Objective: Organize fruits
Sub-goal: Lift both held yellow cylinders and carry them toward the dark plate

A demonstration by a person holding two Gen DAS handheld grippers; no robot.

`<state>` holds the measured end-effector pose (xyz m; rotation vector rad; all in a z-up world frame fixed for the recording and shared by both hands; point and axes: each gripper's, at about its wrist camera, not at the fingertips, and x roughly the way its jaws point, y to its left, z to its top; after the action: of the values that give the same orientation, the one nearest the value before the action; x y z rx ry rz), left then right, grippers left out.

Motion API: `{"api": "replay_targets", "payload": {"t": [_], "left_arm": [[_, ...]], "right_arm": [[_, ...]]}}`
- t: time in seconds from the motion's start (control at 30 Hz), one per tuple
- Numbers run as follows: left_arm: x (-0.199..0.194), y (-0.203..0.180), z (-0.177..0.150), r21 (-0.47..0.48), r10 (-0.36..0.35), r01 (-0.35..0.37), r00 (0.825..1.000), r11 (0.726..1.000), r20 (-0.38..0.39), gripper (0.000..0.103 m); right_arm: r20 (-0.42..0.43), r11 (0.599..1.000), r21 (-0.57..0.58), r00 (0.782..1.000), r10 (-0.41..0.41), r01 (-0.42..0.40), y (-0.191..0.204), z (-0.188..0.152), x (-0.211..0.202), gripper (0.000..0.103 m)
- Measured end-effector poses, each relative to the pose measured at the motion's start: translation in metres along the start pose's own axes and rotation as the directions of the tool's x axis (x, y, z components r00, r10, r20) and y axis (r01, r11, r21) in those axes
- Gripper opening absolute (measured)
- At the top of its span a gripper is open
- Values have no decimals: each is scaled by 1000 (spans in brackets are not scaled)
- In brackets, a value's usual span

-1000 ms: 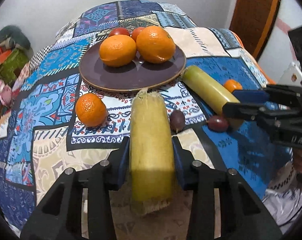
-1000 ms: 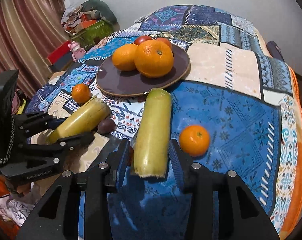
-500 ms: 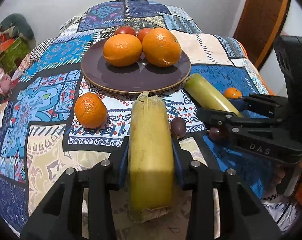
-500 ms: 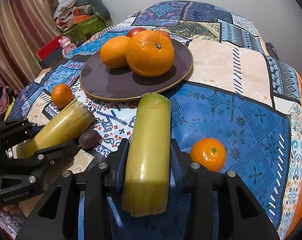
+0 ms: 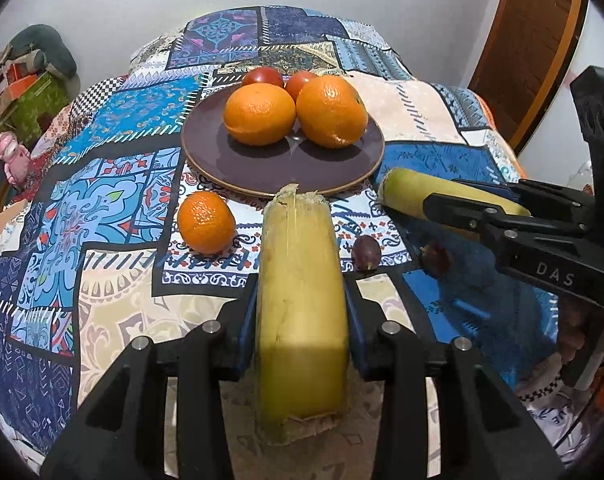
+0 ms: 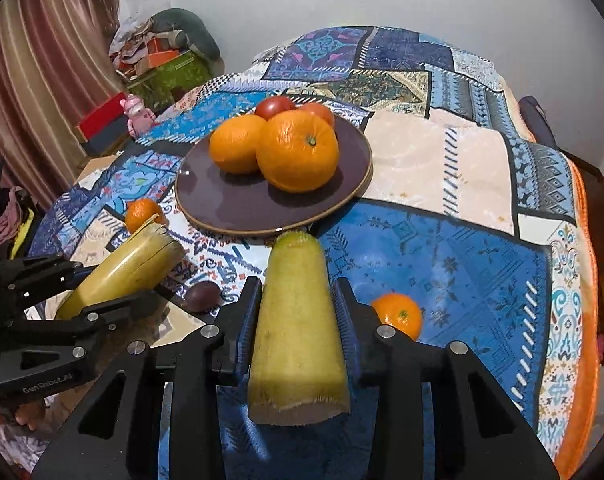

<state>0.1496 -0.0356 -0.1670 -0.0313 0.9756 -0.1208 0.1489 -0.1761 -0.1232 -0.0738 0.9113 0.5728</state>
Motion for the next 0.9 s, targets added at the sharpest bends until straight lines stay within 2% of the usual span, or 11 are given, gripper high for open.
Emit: {"api": "replay_targets", "payload": {"t": [0.1,0.27,0.37,0.43,0.57,0.8,0.9], "left_arm": [[-8,1,4,1,-2,2,1000,1000,19,38],[-20,6,17,-6,-22,23,999,1000,41,38],[-24,12,24,-14,-10,11,998,1000,56,38],[-24,15,28,-18,-11,12,998,1000,55,38],[-24,18,31,-20,-1,3,998,1000,61,38],[-16,22,30,-33,4,-3,999,999,39,38],[-16,24,29,-35,5,-3,999,999,38,38]], "right_arm": [[6,1000,-10,1000,-5,5,2,2,-3,34],[-79,999,-46,997,-11,7,4,-6,10,32],[-86,997,-77,996,-23,16,7,-9,10,32],[-106,997,-83,994,-8,-1,7,-6,11,36],[-128,994,-110,992,-16,2,8,-4,18,35],[-72,996,-86,997,-29,23,8,-10,18,33],[-71,998,-59,997,-2,-2,5,-8,13,33]]}}
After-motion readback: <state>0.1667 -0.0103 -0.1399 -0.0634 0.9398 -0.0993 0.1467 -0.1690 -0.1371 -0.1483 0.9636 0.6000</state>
